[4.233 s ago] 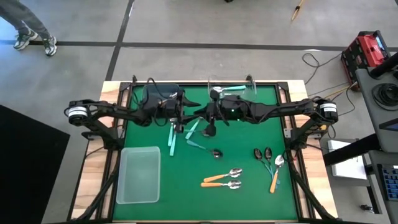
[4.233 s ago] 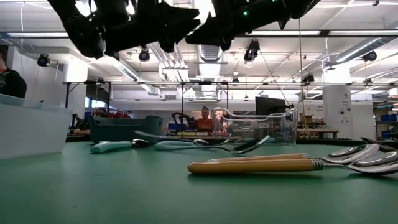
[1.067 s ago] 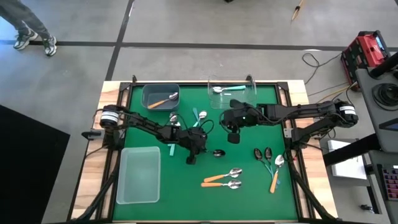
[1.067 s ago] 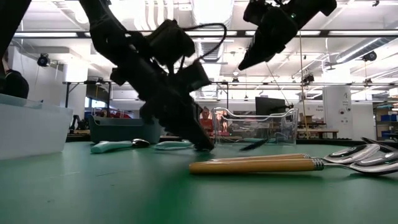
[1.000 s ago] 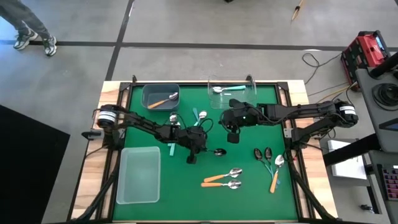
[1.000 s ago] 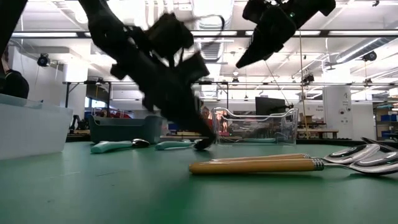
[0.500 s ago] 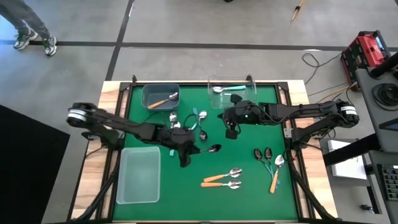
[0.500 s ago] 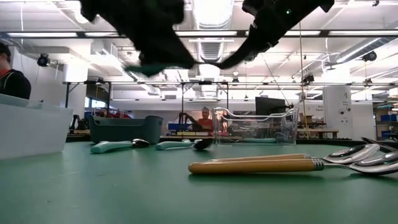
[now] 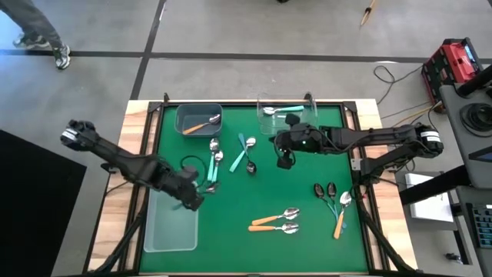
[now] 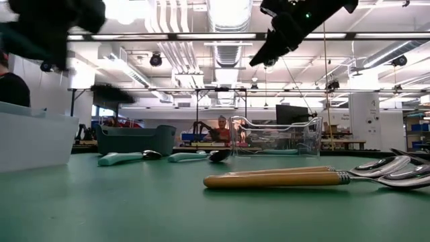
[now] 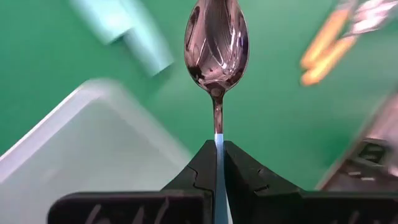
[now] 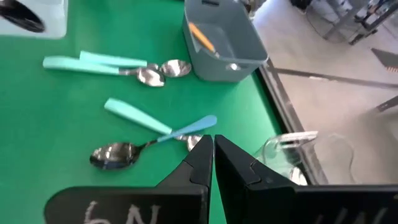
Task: Sort silverware by color (type)
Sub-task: Put the dark blue spoon into the white bin
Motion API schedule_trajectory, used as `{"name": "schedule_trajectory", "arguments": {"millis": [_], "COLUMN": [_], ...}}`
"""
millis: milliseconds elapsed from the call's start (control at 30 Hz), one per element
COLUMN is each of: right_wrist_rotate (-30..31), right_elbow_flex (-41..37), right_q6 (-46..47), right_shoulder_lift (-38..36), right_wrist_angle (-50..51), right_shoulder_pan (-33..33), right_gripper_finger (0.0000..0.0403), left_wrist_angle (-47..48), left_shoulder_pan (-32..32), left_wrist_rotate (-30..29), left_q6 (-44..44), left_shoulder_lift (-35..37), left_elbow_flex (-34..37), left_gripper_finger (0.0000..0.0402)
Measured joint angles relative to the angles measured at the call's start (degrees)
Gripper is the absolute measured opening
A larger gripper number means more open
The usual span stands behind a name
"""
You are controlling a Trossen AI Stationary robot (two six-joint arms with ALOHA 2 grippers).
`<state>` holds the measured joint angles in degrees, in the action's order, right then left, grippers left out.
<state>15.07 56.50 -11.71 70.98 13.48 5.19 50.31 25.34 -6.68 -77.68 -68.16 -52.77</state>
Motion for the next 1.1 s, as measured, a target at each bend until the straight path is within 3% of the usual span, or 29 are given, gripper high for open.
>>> {"name": "schedule_trajectory", "arguments": {"millis": [233,500,867,1100], "right_wrist_rotate": [0.0,0.0,-0.01,-0.01], "right_elbow_flex": [1.43,1.61,1.61,1.61], "right_q6": [-2.57,-4.14,-4.39,-2.4], "right_shoulder_lift": [0.0,-0.02,-0.02,0.0], "right_wrist_angle": [-1.26,-2.56,-2.09,-1.67], "right_shoulder_pan": [0.09,0.09,0.09,0.09], "right_gripper_finger": [0.0009,0.0009,0.0009,0.0009], "left_wrist_angle": [10.23,10.2,18.28,21.55], "left_shoulder_pan": [5.93,11.12,18.97,19.61], "left_wrist_rotate": [0.8,5.86,6.62,6.37], "left_q6": [-13.5,-18.99,-33.18,-35.39], "left_shoulder_lift": [0.63,0.19,-3.93,-9.69], "left_elbow_flex": [0.0,-2.52,-4.27,-4.22], "left_gripper_finger": [0.0,0.0,0.0,0.0]}}
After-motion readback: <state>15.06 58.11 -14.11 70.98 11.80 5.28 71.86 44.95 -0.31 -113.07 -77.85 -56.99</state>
